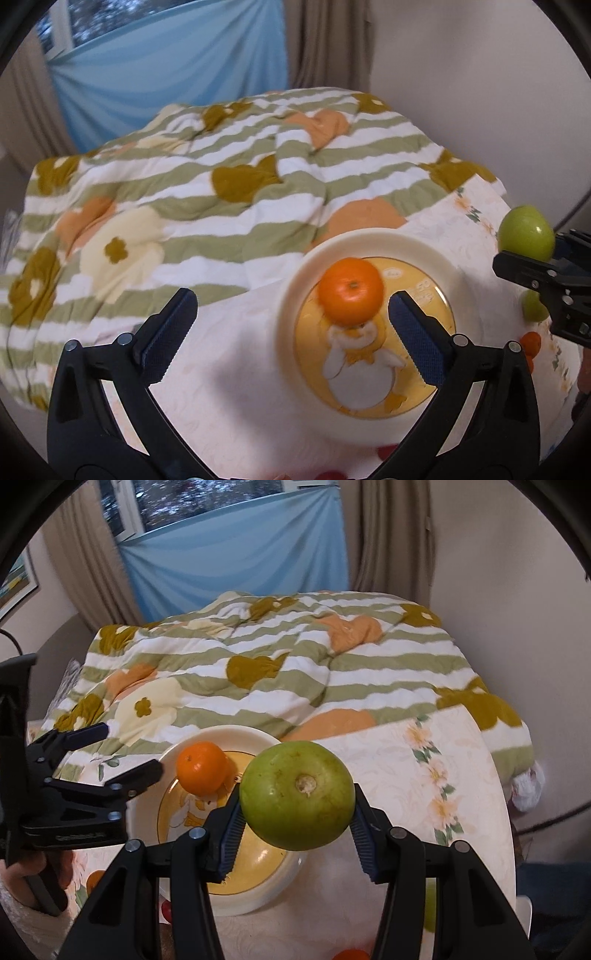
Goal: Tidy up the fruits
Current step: 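Release the orange into the bowl with the left tool while the right tool releases the green apple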
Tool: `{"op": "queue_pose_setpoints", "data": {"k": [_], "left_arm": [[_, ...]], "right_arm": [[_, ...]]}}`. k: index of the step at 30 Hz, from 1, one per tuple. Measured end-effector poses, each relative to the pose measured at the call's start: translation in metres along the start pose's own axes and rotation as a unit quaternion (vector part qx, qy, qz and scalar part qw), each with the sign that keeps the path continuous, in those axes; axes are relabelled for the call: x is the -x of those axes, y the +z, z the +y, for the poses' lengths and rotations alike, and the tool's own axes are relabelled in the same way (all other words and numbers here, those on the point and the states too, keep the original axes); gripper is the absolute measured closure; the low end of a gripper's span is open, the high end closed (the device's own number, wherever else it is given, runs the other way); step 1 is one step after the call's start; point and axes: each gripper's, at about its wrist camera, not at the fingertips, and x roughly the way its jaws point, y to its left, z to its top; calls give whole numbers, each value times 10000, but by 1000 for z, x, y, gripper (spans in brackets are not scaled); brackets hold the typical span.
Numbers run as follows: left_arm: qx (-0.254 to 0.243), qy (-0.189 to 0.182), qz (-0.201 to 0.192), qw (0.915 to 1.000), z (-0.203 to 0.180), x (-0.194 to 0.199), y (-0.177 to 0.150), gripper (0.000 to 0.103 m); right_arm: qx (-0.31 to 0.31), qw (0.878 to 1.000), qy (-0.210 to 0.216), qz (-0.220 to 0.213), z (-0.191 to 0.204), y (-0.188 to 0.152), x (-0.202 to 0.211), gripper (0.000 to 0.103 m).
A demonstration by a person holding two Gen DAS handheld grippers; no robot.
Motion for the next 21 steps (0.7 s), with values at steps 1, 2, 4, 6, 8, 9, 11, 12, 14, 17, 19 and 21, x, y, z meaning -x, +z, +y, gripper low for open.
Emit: {"op": "queue_pose_setpoints", "data": {"k": [1,2,4,6,8,9,11,12,14,17,19,21], "left_arm": [[84,50,2,10000,5,4,-4,0],[152,100,12,9998,10,7,-7,0],[291,227,52,9993,20,13,-15,0],[407,321,87,9986,29,18,-23,0],[552,427,131,9975,39,24,-32,0],[608,463,147,9970,42,26,-36,0],[764,539,191,9954,50,30,-44,0],[820,562,215,9948,52,31,-46,0],[938,640,275,9932,57,31,-54,0],[1112,697,350,9907,64,33,-64,0],[1220,710,381,9893,67,33,-70,0],[1301,723,398,9881,70,34,-75,0]], "right_arm": [[72,10000,32,3,2,1,-2,54],[160,9999,59,15,4,3,-5,54],[330,9994,127,45,9,5,-12,54],[490,9986,199,79,13,7,-20,54],[610,9978,230,123,15,9,-29,54],[675,9973,251,160,16,9,-34,54],[822,9959,288,228,19,8,-45,54],[920,9949,313,266,21,8,-51,54],[1050,9934,332,321,23,6,-59,54],[1231,9910,357,388,28,3,-69,54],[1385,9890,347,377,32,2,-73,54],[1525,9871,333,350,35,0,-75,54]]}}
